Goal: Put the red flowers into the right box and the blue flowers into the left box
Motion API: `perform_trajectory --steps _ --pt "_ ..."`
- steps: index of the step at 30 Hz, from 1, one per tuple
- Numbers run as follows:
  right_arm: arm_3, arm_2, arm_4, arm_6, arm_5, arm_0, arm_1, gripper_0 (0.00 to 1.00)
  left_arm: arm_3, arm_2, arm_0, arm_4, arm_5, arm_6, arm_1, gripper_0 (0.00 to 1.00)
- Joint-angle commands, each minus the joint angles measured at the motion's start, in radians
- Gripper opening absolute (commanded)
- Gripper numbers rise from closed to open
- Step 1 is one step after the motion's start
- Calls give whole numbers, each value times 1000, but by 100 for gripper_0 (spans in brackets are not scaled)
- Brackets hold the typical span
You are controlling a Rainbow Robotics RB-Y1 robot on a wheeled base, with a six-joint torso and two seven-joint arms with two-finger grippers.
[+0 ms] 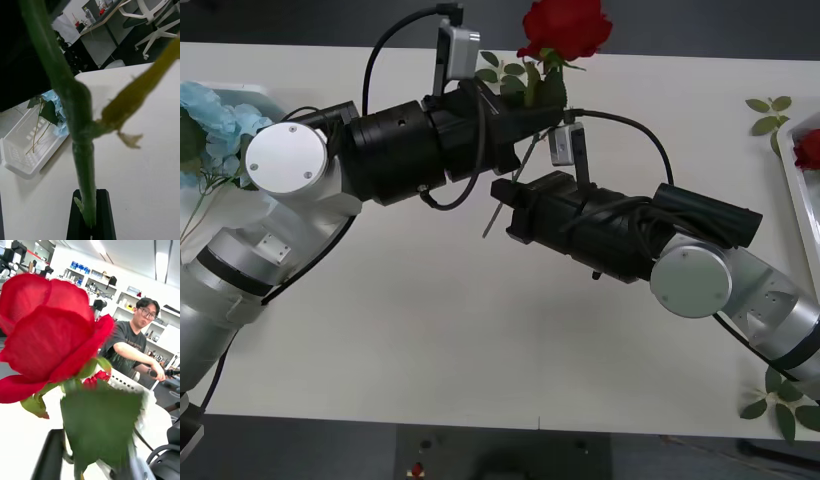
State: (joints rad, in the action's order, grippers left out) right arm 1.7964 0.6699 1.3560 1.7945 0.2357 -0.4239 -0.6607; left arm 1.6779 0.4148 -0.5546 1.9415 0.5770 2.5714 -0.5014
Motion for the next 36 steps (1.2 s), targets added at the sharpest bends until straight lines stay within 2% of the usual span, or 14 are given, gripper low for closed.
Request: perform_trajectory --steps 1,6,12,21,27,31,36 --pt "20 -7 25 -35 -16 -30 -34 0 13 -8 2 11 -3 -10 15 100" --pt "32 -20 51 -38 -35 -30 -89 0 13 -7 5 19 -3 -10 15 100" --pt "86 -70 157 -47 -36 -30 -252 0 13 -8 12 19 -3 -5 17 100" --pt "164 -127 474 -52 -36 -30 -678 0 28 -25 10 54 3 -7 -14 100" --pt "147 -132 663 -49 -16 -30 -912 0 40 -117 -4 117 141 -28 -112 100" --pt "74 -136 724 -44 57 -29 -987 0 39 -188 -2 172 251 -46 -187 100" --pt "-135 -182 698 -32 251 -29 -970 0 28 -235 25 248 396 -62 -264 100"
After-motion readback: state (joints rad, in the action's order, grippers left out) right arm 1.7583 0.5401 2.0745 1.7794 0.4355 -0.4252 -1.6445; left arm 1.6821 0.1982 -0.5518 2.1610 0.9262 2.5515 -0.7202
